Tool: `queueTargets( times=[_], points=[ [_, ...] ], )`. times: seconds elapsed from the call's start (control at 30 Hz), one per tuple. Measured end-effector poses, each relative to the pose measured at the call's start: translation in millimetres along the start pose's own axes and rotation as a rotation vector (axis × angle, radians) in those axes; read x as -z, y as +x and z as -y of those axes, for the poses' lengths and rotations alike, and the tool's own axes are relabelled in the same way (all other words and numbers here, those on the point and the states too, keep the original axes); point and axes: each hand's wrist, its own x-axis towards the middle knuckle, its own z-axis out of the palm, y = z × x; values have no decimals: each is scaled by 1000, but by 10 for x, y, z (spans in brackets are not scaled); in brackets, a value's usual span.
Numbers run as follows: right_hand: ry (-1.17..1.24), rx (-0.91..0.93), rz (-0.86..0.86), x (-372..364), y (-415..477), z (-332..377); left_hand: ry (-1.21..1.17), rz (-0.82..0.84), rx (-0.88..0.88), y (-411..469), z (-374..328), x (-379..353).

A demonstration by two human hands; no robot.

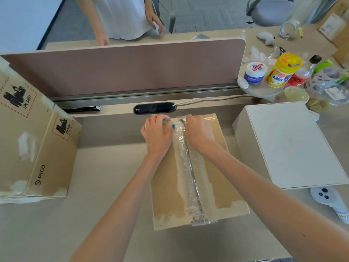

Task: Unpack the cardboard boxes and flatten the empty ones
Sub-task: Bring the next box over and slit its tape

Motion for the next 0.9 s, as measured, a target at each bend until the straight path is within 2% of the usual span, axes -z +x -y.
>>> queueTargets(
  times=[0.17,0.7,0.9],
  points=[
    [-45,-6,27,81,-7,42,75,37,-65,7,66,3],
    [-91,39,90,117,-438,45,94,19,-75,-13,49,-7],
    [-82,19,83,64,-778,40,219,130,-219,-167,50,83]
  ],
)
